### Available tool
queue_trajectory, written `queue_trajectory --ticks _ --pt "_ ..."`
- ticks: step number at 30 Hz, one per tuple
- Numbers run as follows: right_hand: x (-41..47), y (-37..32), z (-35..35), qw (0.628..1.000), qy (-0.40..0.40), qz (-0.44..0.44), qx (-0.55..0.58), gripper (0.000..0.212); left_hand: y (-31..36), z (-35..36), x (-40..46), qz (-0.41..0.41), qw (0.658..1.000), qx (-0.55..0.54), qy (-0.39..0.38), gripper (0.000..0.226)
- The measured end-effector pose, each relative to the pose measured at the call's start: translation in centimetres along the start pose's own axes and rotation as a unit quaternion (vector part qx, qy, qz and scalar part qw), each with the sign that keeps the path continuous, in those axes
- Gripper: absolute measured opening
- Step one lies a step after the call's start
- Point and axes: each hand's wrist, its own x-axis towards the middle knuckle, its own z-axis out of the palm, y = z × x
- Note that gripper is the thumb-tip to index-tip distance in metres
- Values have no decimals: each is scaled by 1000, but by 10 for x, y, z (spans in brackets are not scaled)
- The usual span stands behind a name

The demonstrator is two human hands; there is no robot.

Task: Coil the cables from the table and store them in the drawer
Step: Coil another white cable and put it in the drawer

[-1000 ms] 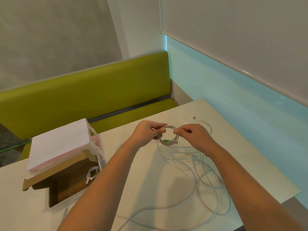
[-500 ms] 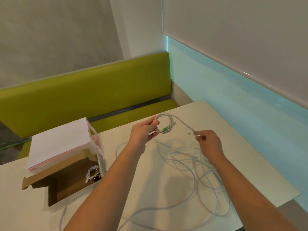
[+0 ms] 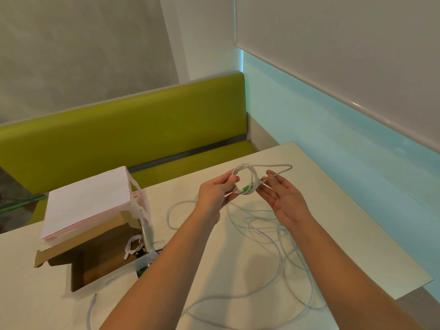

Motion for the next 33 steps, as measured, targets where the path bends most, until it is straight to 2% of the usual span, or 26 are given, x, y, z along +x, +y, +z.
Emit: queue_trajectory --ticks 8,11,14,17,22,27,31,33 --pt "-2 6 9 999 49 8 -2 24 -5 9 -3 33 999 -27 33 26" --pt "-7 11 13 995 23 51 -83 24 -5 12 -2 38 997 -45 51 28" --pt "-10 14 16 988 -9 103 -113 29 -6 15 0 44 996 -45 62 29" --pt "-14 9 19 984 -40 140 -100 31 -7 16 0 45 996 -38 69 28" --pt "-22 0 21 969 -142 195 -60 27 -7 17 2 38 996 -16 74 29" --pt "-23 -1 27 961 -148 194 -128 30 -7 17 0 38 997 9 59 25" --pt "-20 -2 28 966 -138 159 -151 12 -10 17 0 29 998 4 54 24" --pt "-19 -3 26 965 -141 150 -164 14 -10 16 0 20 998 0 58 21"
